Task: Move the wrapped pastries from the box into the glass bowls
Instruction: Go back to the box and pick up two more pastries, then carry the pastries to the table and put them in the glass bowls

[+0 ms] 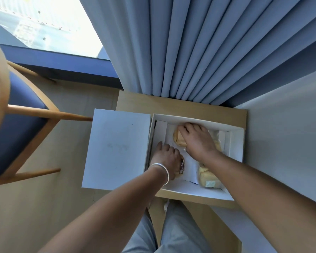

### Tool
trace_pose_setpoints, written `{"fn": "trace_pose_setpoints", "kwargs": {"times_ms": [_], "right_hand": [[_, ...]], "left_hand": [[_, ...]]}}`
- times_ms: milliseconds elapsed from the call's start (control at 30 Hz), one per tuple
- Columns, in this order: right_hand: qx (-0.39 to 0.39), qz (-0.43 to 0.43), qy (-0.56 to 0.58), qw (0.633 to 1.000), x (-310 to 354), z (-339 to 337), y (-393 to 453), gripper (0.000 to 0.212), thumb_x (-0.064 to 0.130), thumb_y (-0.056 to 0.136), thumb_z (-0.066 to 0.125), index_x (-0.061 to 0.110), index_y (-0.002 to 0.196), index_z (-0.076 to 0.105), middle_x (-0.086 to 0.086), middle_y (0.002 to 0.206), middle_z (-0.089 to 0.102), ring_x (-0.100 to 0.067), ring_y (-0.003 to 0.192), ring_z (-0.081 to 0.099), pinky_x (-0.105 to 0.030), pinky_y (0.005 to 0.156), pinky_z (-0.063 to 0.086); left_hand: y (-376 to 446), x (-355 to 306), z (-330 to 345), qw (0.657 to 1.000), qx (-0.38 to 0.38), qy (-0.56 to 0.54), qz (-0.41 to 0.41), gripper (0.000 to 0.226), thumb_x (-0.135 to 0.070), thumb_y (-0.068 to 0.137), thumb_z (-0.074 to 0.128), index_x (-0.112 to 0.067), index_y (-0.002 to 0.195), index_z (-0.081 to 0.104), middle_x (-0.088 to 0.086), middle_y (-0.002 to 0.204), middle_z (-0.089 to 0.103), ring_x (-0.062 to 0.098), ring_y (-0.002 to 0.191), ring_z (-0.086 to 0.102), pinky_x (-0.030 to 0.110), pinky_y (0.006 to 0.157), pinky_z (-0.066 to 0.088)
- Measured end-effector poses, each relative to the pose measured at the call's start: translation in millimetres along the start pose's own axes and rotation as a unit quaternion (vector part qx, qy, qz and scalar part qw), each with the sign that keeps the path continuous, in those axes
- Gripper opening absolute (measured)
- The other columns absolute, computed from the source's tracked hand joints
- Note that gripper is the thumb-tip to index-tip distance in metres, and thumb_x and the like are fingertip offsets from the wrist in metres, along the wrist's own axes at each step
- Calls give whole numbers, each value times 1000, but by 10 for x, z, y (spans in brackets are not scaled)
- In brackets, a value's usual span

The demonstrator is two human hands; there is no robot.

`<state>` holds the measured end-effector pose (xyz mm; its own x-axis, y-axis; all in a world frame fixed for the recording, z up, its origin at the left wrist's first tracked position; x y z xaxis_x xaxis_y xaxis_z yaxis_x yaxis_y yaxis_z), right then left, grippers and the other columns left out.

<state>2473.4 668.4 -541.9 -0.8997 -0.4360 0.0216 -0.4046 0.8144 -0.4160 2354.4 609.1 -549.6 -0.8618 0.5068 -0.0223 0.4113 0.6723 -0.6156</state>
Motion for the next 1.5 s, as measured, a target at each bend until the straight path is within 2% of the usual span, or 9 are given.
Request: {"fn": "trace_pose_setpoints", "kwargs": {"times_ms": [133, 300, 467, 600, 800, 933, 1100, 1233, 1500], "right_hand": [[-3, 26, 12, 1000, 8, -391, -264, 74, 22, 72, 76, 20, 134, 35, -4, 129, 47, -25, 120, 47, -38, 98, 36], [-18, 30, 17, 999, 22, -998, -498, 89, 29, 79, 73, 23, 148, 18, -3, 138, 43, -24, 125, 44, -39, 103, 36], [-68, 17, 15, 997, 65, -1751, -526, 91, 33, 80, 72, 25, 151, 16, 1, 135, 44, -22, 123, 46, -37, 101, 38], [-96, -16, 11, 995, 247, -2188, -479, 83, 32, 81, 70, 25, 148, 21, 2, 135, 44, -20, 124, 43, -36, 102, 34], [-123, -118, -19, 985, 929, -2705, -359, 75, 30, 83, 67, 23, 146, 26, 2, 138, 43, -20, 125, 43, -34, 104, 32], [-121, -184, -39, 975, 1552, -2896, -287, 76, 19, 80, 61, 24, 147, 27, 2, 138, 43, -21, 123, 44, -33, 100, 31], [-129, -275, -66, 951, 2559, -3025, -246, 76, 15, 78, 56, 26, 148, 27, 2, 131, 47, -23, 119, 46, -34, 98, 37], [-135, -371, -106, 913, 3600, -3026, -342, 82, 20, 79, 61, 27, 150, 21, 4, 136, 45, -22, 125, 44, -35, 103, 35], [-125, -551, -142, 812, 5752, -2721, -1001, 82, 24, 81, 61, 28, 150, 18, 4, 139, 42, -21, 126, 42, -35, 107, 32]], "left_hand": [[-361, 58, -343, 999, -33, -21, 1, 78, -48, 75, 69, -10, 134, 34, 12, 123, 53, 32, 115, 45, 44, 101, 31], [-883, 168, -765, 997, -64, -28, -20, 84, -50, 72, 68, -13, 137, 29, 12, 116, 50, 32, 105, 43, 43, 92, 35], [-1411, 534, -1213, 988, -110, -48, -100, 79, -52, 72, 64, -17, 135, 31, 10, 116, 48, 30, 106, 43, 43, 93, 34], [-1847, 951, -1458, 968, -147, -72, -190, 71, -54, 73, 62, -21, 130, 37, 8, 117, 50, 30, 108, 45, 41, 89, 36], [-2679, 1535, -1490, 912, -191, -118, -343, 63, -49, 72, 65, -23, 123, 39, 0, 121, 48, 23, 113, 47, 41, 92, 37], [-3272, 1747, -1251, 872, -200, -155, -419, 72, -53, 71, 68, -23, 129, 36, -3, 126, 46, 19, 120, 44, 42, 103, 29], [-4170, 1911, -743, 814, -206, -183, -511, 83, -63, 70, 64, -21, 135, 34, -2, 130, 44, 20, 120, 44, 42, 105, 28], [-5017, 1950, -144, 756, -196, -205, -590, 85, -73, 67, 58, -20, 131, 36, -2, 125, 47, 20, 115, 47, 45, 105, 28], [-6649, 1805, 1092, 625, -157, -258, -720, 83, -71, 63, 63, -23, 125, 38, -3, 123, 49, 19, 114, 49, 47, 104, 30]]}}
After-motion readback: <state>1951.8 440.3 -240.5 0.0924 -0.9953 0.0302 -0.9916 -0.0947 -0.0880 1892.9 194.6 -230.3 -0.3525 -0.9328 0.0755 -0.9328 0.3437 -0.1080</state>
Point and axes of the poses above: each hand's wrist, its own y-axis towards the middle knuckle, its own z-axis out of the palm, x = y × z, the point moved 3 cm from there along y, towards the middle knuckle
